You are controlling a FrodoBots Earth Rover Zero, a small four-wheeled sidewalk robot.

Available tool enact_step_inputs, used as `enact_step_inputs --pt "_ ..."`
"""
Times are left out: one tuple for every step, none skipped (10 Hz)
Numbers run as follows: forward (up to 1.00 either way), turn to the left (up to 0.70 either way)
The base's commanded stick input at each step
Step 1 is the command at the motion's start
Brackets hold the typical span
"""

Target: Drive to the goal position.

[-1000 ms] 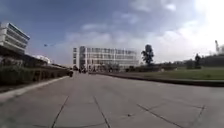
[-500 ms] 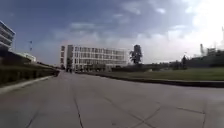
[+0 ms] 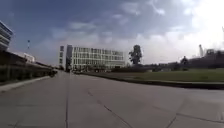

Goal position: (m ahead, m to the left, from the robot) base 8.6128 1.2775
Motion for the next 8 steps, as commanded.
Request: enact_step_inputs --pt "0.70 0.04" --pt "0.70 0.23" --pt "0.70 0.35" --pt "0.70 0.35" --pt "0.70 0.35" --pt "0.70 0.35" --pt "0.70 0.35" --pt "0.70 0.35"
